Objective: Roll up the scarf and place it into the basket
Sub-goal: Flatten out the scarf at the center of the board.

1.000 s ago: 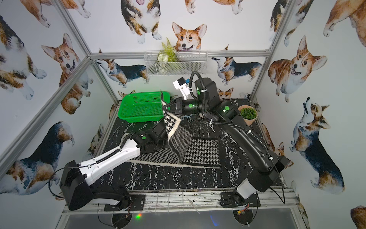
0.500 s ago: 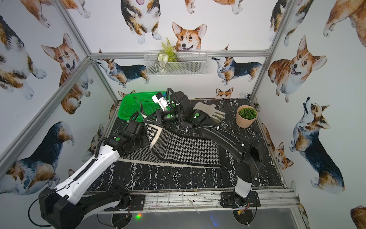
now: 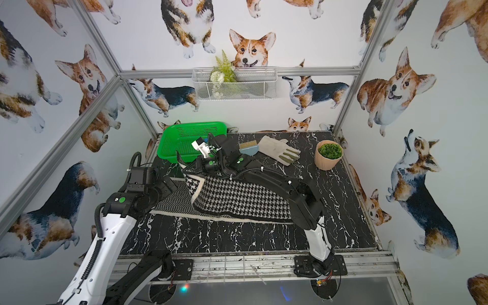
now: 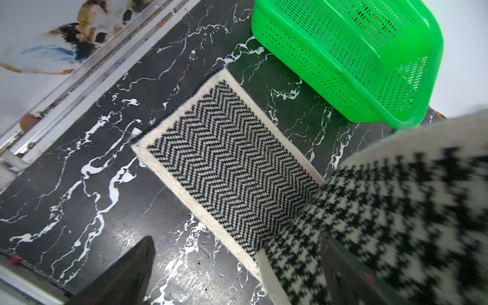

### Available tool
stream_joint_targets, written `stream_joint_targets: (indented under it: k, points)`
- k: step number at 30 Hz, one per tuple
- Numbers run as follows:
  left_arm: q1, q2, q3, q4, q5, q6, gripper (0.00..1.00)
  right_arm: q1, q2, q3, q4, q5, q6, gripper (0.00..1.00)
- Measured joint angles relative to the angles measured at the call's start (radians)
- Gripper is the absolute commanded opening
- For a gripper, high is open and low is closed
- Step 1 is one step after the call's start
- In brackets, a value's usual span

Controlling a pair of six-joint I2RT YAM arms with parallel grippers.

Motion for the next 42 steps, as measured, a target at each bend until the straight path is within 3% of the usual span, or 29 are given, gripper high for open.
stream_joint_targets:
  k: [11,18,21,26,31,36,42]
  points:
    - [0.039,-0.018,0.005,-0.016,-0.002,0.015,1.00,0.071,0.234,0.117,0.092,-0.027,0.097,0.01]
    - [0.056,-0.019,0.005,-0.014,-0.005,0.030,1.00,0.079,0.389,0.211,0.186,-0.029,0.194,0.30]
    - [0.065,-0.019,0.008,-0.014,-0.011,0.041,1.00,0.082,0.443,0.269,0.208,-0.029,0.226,0.49]
    - [0.090,-0.027,0.023,-0.017,-0.021,0.050,1.00,0.079,0.449,0.307,0.204,-0.029,0.211,0.62]
    - [0.100,-0.032,0.021,-0.018,-0.025,0.057,1.00,0.028,0.314,0.190,0.071,0.033,0.097,0.75]
    - [0.103,-0.010,0.002,-0.010,-0.033,0.071,1.00,-0.065,-0.035,-0.166,-0.145,0.240,-0.082,0.83]
    - [0.103,0.054,-0.032,0.033,-0.021,0.068,1.00,-0.175,-0.465,-0.612,-0.352,0.527,-0.187,0.82]
